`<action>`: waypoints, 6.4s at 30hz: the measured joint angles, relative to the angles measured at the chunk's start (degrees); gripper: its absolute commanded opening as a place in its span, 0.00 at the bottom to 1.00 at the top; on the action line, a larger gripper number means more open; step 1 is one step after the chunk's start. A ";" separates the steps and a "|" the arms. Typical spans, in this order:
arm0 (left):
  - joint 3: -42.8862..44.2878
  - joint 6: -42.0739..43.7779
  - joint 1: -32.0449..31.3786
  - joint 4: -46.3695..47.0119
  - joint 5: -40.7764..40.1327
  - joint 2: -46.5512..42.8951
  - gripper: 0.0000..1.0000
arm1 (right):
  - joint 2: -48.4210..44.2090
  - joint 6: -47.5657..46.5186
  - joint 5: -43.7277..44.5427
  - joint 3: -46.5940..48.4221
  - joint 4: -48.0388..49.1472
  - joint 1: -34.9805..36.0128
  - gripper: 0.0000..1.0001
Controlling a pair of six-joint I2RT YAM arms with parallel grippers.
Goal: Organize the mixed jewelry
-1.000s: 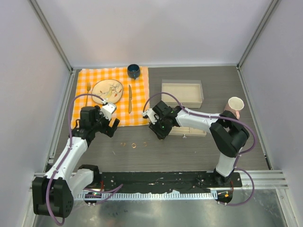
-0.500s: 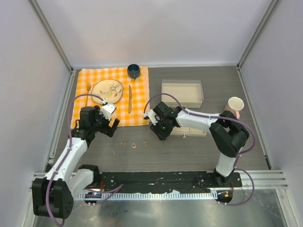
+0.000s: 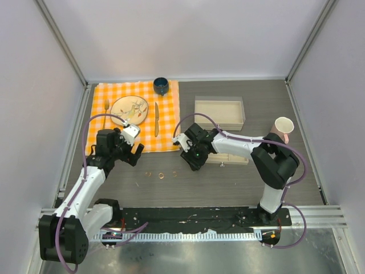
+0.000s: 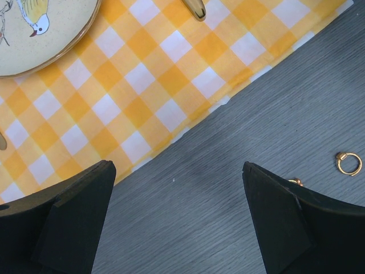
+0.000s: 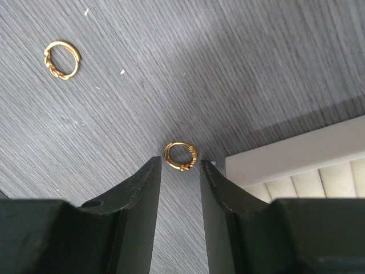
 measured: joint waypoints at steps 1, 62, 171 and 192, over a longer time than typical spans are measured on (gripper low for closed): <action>0.00 0.00 0.00 0.00 0.00 0.00 1.00 | 0.17 -0.02 -0.15 0.07 -0.04 0.00 0.39; -1.18 1.42 0.00 0.00 -0.74 -1.64 1.00 | 0.44 2.10 7.13 -0.52 4.61 1.66 0.28; 19.74 -46.77 -12.15 17.99 13.20 16.24 0.52 | -0.70 6.12 18.01 32.17 -4.72 2.58 0.01; 18.29 -49.90 -12.15 22.40 15.56 18.56 0.44 | -0.70 8.09 17.99 32.50 -4.26 2.58 0.01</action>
